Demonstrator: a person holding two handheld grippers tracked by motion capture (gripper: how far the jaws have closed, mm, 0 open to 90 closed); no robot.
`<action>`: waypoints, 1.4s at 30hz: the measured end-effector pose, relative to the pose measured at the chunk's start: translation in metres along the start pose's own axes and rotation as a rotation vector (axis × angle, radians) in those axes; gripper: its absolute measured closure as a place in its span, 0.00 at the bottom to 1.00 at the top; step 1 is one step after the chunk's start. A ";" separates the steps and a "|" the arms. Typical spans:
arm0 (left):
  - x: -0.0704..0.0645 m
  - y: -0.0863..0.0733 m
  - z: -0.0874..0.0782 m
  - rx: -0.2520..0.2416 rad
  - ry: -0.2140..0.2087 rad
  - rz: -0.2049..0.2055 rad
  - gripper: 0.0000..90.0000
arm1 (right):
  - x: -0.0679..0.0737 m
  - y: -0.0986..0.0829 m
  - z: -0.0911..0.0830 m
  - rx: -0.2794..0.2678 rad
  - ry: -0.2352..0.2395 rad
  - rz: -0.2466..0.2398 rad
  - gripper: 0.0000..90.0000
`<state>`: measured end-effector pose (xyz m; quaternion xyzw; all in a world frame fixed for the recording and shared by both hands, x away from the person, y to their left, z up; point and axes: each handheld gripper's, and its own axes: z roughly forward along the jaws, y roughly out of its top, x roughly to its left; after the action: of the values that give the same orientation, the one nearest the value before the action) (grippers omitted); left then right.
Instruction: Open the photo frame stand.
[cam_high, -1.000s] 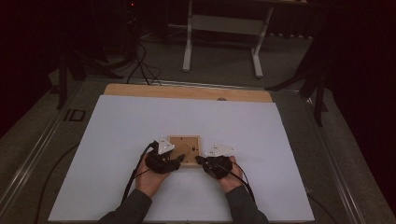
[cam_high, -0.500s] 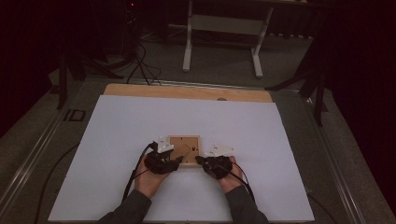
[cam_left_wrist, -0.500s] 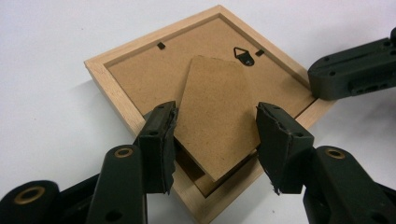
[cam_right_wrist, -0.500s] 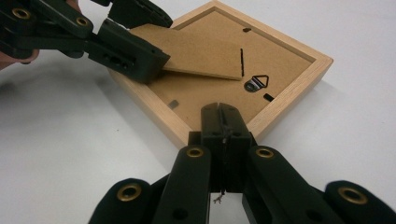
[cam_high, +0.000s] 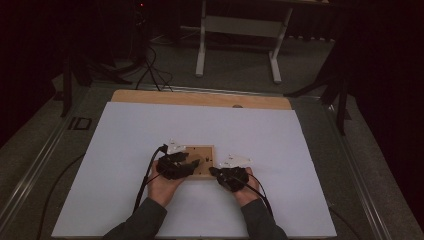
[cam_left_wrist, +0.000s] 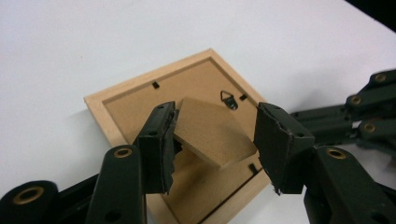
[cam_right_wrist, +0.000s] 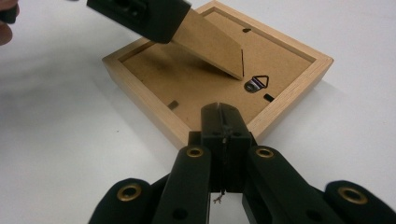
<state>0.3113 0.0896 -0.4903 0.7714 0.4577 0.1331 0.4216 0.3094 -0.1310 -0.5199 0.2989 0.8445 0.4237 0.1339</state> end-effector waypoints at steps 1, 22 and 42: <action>0.000 0.001 0.001 0.002 -0.001 -0.005 0.54 | 0.000 0.000 0.000 0.000 0.000 0.000 1.00; 0.005 -0.002 0.009 0.094 -0.030 -0.054 0.50 | 0.000 0.000 0.000 0.000 -0.001 -0.002 1.00; 0.012 -0.003 0.015 0.150 -0.099 -0.132 0.50 | 0.000 0.000 0.000 0.000 -0.002 -0.002 1.00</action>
<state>0.3247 0.0919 -0.5036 0.7745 0.4946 0.0321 0.3929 0.3090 -0.1308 -0.5199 0.2983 0.8446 0.4233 0.1355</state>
